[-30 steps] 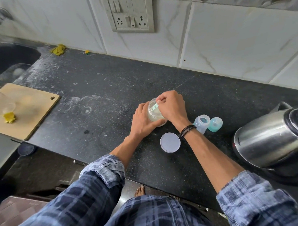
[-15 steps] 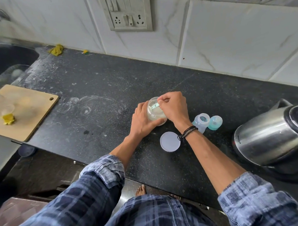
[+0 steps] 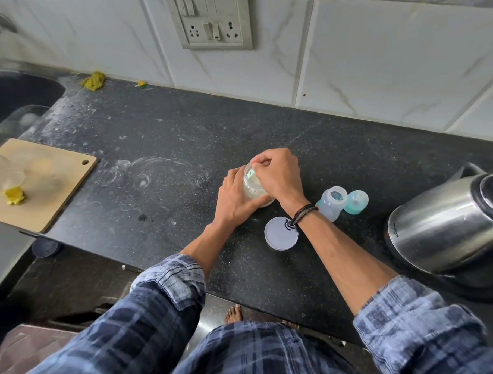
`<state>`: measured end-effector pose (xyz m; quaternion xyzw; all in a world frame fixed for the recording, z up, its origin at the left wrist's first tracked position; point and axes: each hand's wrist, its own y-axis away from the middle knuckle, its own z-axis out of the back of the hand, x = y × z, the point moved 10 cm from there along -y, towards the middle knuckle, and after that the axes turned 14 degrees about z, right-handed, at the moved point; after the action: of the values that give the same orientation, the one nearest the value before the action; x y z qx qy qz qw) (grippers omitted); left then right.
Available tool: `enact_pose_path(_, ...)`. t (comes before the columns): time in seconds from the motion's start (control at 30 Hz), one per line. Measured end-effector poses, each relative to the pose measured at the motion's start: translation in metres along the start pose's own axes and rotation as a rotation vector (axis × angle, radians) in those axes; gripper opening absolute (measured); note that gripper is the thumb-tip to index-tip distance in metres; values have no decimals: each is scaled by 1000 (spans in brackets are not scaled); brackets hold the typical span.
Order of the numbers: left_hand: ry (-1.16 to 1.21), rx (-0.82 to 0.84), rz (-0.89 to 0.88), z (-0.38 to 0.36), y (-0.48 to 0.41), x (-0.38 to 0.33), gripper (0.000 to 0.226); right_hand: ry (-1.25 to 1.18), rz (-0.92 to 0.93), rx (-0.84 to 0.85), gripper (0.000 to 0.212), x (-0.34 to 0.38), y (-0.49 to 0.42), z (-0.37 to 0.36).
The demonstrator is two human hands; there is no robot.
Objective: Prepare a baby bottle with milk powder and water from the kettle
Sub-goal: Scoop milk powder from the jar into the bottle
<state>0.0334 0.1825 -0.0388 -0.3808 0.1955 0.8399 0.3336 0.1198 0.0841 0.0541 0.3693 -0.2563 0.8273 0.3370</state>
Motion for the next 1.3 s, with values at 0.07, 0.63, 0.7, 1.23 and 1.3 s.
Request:
enact_pose_path(0.07, -8, -7, -3, 0, 0, 0, 93, -5, -19, 1, 15, -2, -3, 0)
enact_pose_path(0.63, -40, -40, -12, -1, -2, 4, 86, -158, -206, -107, 20, -55, 7, 35)
enact_pose_path(0.7, -41, -37, -7, -2, -2, 5, 86, -182, -222, -135, 17, -62, 12, 39)
enact_pose_path(1.23, -35, -19, 48, -1, 1, 3, 94, -197, -192, -186, 16, -71, 41, 50)
enact_pose_path(1.3, -22, -11, 70, -1, 4, 2, 104, -258, -226, -223, 16, -75, 43, 53)
